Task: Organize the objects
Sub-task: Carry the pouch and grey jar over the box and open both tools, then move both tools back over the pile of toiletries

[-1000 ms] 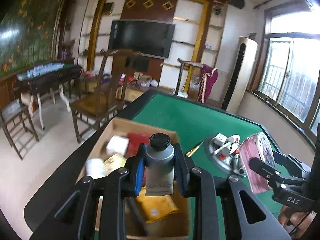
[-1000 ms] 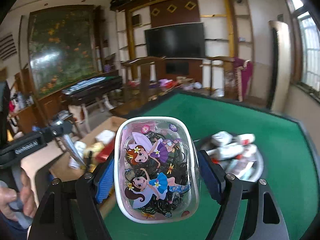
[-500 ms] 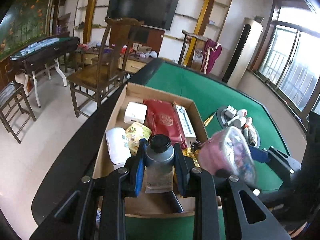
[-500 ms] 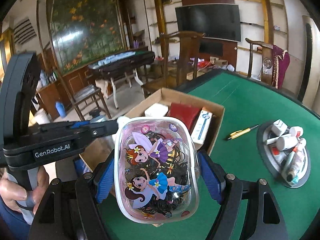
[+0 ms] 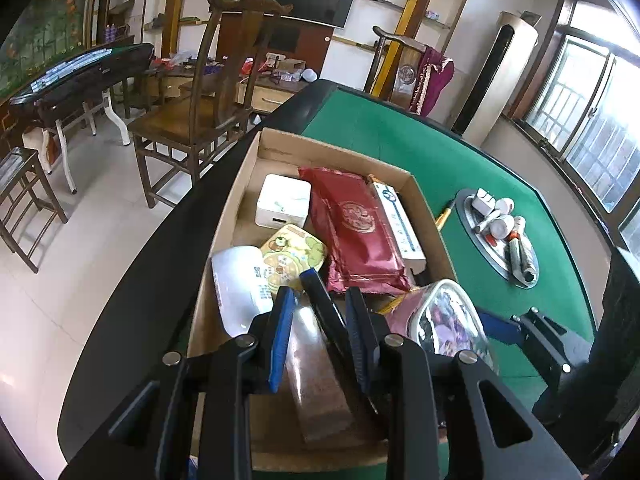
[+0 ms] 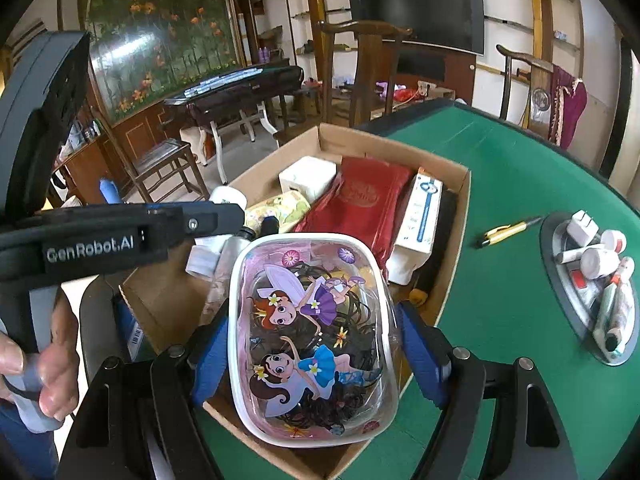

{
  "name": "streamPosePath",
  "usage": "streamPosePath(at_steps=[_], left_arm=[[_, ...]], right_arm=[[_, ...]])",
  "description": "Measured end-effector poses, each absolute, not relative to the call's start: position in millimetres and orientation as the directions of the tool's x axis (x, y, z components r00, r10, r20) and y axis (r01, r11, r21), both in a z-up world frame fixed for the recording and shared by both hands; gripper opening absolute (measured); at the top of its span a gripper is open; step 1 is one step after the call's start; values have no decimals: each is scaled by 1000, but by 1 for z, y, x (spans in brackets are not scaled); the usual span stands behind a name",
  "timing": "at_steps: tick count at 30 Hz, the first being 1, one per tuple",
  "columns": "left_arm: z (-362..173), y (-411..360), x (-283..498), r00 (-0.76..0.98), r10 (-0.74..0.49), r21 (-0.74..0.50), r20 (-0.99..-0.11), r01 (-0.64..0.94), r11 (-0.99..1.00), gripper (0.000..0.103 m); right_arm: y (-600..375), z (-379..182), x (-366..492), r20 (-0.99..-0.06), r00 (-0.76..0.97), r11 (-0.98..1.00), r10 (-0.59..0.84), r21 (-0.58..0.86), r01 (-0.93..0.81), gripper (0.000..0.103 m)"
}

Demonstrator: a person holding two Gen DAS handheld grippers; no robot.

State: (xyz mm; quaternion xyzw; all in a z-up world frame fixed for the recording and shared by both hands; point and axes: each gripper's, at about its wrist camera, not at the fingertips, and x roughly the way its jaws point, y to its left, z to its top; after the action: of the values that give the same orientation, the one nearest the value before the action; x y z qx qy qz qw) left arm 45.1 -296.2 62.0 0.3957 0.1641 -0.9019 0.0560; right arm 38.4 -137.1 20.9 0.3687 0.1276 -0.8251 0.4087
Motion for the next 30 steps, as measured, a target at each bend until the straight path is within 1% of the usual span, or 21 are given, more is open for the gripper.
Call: streamPosePath(at_steps=[6, 8, 10, 11, 14, 16, 20, 23, 25, 28, 30], left_arm=[[58, -300, 45, -687, 43, -273, -725, 229, -935, 26], [57, -302, 45, -690, 54, -294, -722, 235, -926, 30], [56, -305, 46, -696, 59, -314, -716, 244, -918, 38], [56, -306, 47, -699, 63, -321, -712, 245, -915, 39], [59, -308, 50, -710, 67, -338, -701, 248, -908, 41], [61, -309, 51, -718, 65, -345, -693, 251, -904, 44], [68, -303, 51, -729, 68, -351, -681, 242, -905, 44], [76, -288, 48, -739, 69, -331, -670, 215, -919, 44], [82, -276, 44, -746, 84, -326, -661, 185, -927, 44], [91, -252, 38, -751, 112, -313, -650, 132, -940, 44], [94, -236, 31, -752, 133, -308, -645, 98, -946, 44]], right_arm=[[-146, 18, 40, -714, -401, -628, -574, 69, 775, 84], [-151, 17, 42, -719, -398, -620, -569, 58, 782, 86], [-156, 14, 43, -734, -374, -600, -567, 57, 798, 87], [-156, 13, 46, -734, -378, -595, -564, 44, 802, 88], [-152, 19, 54, -715, -407, -581, -568, -1, 814, 91], [-143, 26, 54, -705, -403, -580, -584, 14, 815, 92], [-108, 45, 50, -660, -415, -598, -626, 65, 799, 91], [-68, 59, 31, -624, -456, -659, -635, 129, 741, 91], [-30, 66, 6, -613, -513, -730, -601, 158, 665, 91], [19, 68, -40, -639, -609, -849, -470, 138, 511, 91], [56, 60, -75, -673, -646, -916, -360, 126, 380, 91]])
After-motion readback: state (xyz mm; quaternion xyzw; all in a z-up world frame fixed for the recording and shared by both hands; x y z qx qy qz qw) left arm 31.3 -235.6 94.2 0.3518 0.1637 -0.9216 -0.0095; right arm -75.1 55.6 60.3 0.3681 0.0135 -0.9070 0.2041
